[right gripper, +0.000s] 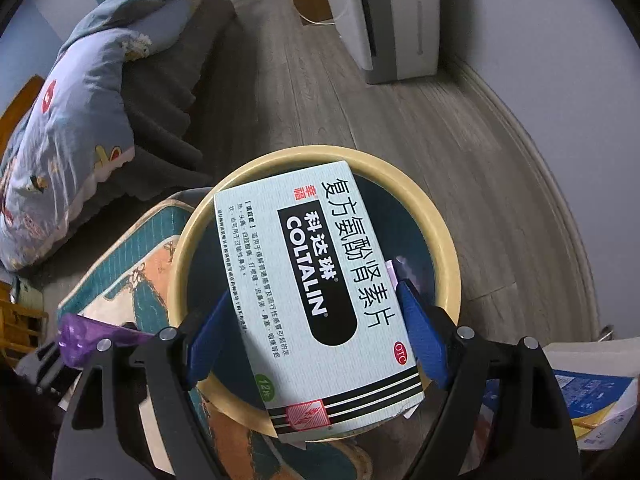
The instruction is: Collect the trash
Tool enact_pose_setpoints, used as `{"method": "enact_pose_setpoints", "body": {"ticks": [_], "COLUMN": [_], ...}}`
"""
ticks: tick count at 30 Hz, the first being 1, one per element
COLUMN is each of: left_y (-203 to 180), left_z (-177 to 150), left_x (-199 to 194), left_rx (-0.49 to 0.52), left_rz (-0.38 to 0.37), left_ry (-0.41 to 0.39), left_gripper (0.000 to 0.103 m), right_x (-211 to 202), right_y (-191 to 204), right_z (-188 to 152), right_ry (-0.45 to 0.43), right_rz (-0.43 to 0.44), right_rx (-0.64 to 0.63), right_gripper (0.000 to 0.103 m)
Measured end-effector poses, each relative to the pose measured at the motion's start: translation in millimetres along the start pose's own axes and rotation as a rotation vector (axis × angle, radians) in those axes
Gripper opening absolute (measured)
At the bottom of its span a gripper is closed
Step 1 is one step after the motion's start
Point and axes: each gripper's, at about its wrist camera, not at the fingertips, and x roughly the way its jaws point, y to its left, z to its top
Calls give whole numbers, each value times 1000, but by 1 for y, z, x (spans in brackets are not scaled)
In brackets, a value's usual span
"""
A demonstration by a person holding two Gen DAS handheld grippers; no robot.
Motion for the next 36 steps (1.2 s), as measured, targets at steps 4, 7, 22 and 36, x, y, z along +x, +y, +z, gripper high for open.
{"method": "enact_pose_setpoints", "body": {"ticks": [4,7,22,36], "left_y": [-10,-10,-10,-9], "left_z": [7,7,-17,-33], "left_x": [9,7,-88,-116], "left_rx": [11,-1,-53,-112], "left_rz": [-1,8,116,193], "left_ry": [-16,-28,-70,-110], "left_gripper": [44,65,98,98], "right_x": [-1,-10,-106,-124], "right_y": [-8,-12,5,25], "right_z": [6,7,-54,-77], "right_ry": [-8,-28,-106,-153], "right_rz": [38,32,-20,-82], "right_rx": [48,48,-66,-117], "right_gripper": [85,89,97,97]}}
